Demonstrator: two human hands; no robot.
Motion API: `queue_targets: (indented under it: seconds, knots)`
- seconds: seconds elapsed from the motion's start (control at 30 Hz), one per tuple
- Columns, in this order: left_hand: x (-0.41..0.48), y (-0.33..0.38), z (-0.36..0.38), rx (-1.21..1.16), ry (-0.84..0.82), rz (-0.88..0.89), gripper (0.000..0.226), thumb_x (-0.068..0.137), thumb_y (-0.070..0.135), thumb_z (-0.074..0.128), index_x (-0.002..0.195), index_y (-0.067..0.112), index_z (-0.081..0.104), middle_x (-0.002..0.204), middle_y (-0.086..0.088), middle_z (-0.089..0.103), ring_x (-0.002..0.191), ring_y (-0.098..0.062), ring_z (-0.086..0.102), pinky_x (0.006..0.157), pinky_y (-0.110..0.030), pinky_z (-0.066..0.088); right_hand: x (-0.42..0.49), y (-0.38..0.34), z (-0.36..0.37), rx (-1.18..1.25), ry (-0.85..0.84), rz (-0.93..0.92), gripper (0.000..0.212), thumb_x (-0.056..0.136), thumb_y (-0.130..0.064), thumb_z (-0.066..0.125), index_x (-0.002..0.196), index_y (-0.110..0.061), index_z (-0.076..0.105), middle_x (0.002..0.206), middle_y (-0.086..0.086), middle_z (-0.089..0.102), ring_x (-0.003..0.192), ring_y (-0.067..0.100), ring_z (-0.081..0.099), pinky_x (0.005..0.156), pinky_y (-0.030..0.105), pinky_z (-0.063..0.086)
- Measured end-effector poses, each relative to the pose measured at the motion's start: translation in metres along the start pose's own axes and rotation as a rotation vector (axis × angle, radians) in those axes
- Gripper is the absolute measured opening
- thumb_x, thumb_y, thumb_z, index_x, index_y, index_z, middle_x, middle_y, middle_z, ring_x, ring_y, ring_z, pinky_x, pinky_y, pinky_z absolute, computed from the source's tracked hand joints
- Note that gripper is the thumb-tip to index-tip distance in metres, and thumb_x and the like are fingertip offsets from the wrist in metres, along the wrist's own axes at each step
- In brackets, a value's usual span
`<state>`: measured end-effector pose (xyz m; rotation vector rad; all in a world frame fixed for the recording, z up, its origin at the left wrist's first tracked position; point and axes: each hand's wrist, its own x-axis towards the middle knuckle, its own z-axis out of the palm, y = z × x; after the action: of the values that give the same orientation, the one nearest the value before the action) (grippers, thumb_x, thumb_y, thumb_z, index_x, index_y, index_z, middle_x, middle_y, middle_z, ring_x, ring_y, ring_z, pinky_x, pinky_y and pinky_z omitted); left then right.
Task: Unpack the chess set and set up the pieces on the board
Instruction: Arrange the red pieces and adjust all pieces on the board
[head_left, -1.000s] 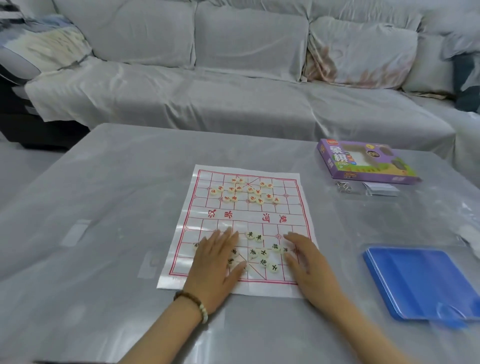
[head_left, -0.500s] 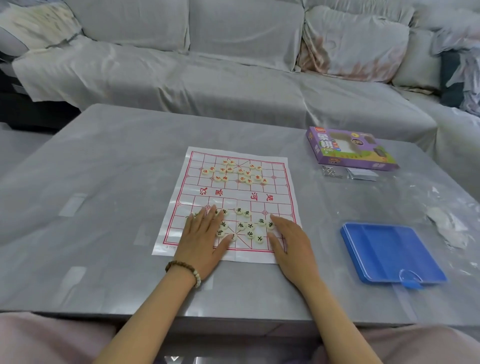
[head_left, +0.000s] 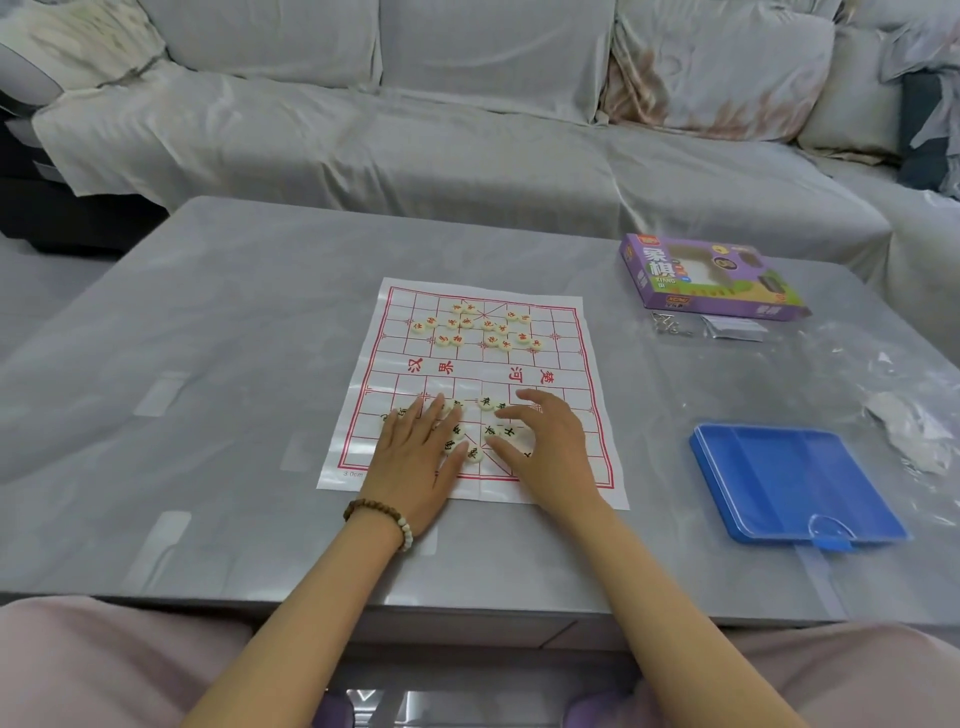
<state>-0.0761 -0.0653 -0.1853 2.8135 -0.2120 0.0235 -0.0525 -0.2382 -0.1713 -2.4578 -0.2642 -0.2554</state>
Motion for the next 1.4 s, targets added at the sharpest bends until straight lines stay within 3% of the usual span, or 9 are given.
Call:
queue_targets:
  seconds: [0.17,0.37,0.57,0.77,0.9,1.07,1.2,1.3,1.4]
  knots:
    - [-0.001,0.000,-0.001,-0.010,-0.001,0.004,0.096,0.067,0.070,-0.029,0.148,0.033,0.005,0.156,0.008,-0.001,0.143,-0.011,-0.010,0.113,-0.030,-0.013,0.008,-0.005,0.009,-0.041,-0.035,0.003,0.023,0.081,-0.036,0.069,0.101,-0.024,0.069,0.128,-0.003,0.054,0.123,0.015,0.044,0.104,0.030,0.026]
    - [-0.004,0.004,-0.006,0.019,0.026,0.058,0.091,0.071,0.065,-0.029,0.148,0.030,0.004,0.156,0.008,-0.004,0.142,-0.012,-0.012,0.109,-0.025,-0.019,-0.011,0.009,-0.037,0.187,0.130,0.055,0.021,0.087,-0.029,0.064,0.107,-0.023,0.067,0.105,-0.011,0.061,0.100,0.002,0.052,0.092,0.020,0.041]
    - [-0.019,0.059,0.001,-0.017,-0.001,0.206,0.076,0.078,0.057,-0.016,0.147,0.031,0.000,0.155,0.010,-0.008,0.135,-0.005,-0.024,0.107,-0.025,-0.024,-0.051,0.058,-0.069,-0.014,0.011,0.112,0.027,0.090,-0.029,0.059,0.116,-0.022,0.063,0.113,-0.005,0.061,0.103,0.010,0.053,0.093,0.031,0.045]
    - [-0.022,0.086,0.016,-0.013,-0.080,0.292,0.063,0.090,0.052,0.001,0.148,0.029,0.005,0.156,0.010,-0.002,0.138,-0.005,-0.021,0.111,-0.028,-0.021,-0.065,0.075,-0.069,0.013,0.012,0.049,0.029,0.087,-0.027,0.063,0.116,-0.024,0.063,0.109,-0.013,0.057,0.102,0.004,0.052,0.091,0.019,0.041]
    - [-0.023,0.085,0.016,0.002,-0.092,0.300,0.061,0.091,0.052,0.002,0.148,0.030,0.006,0.156,0.012,0.001,0.140,-0.006,-0.019,0.110,-0.026,-0.023,-0.063,0.076,-0.066,0.077,0.097,0.121,0.035,0.078,-0.043,0.069,0.106,-0.025,0.060,0.104,-0.012,0.056,0.098,0.004,0.052,0.088,0.021,0.042]
    - [-0.025,0.086,0.015,-0.033,-0.096,0.295,0.060,0.091,0.051,0.004,0.148,0.031,0.009,0.156,0.012,0.003,0.139,-0.004,-0.016,0.109,-0.024,-0.022,-0.064,0.080,-0.066,-0.009,0.070,0.052,0.021,0.081,-0.036,0.069,0.100,-0.029,0.066,0.104,-0.011,0.054,0.100,0.003,0.048,0.090,0.026,0.042]
    - [-0.025,0.087,0.014,-0.018,-0.104,0.283,0.059,0.091,0.051,0.004,0.147,0.033,0.006,0.155,0.014,0.000,0.139,-0.003,-0.016,0.108,-0.023,-0.022,-0.066,0.081,-0.066,0.012,0.033,0.056,0.028,0.082,-0.039,0.067,0.109,-0.033,0.065,0.111,-0.015,0.052,0.105,0.000,0.046,0.095,0.026,0.039]
    - [-0.025,0.086,0.015,-0.022,-0.105,0.282,0.058,0.092,0.052,0.005,0.147,0.033,0.006,0.155,0.014,0.001,0.139,-0.003,-0.015,0.109,-0.023,-0.021,-0.064,0.079,-0.067,-0.010,0.038,0.062,0.030,0.078,-0.047,0.067,0.104,-0.032,0.065,0.108,-0.017,0.052,0.103,-0.001,0.046,0.093,0.020,0.036]
    - [-0.025,0.085,0.016,-0.037,-0.108,0.280,0.057,0.093,0.052,0.008,0.147,0.034,0.007,0.155,0.014,0.002,0.137,-0.001,-0.016,0.109,-0.023,-0.021,-0.064,0.080,-0.067,-0.005,0.028,0.064,0.025,0.082,-0.041,0.066,0.105,-0.032,0.067,0.109,-0.016,0.051,0.104,0.000,0.046,0.094,0.026,0.040]
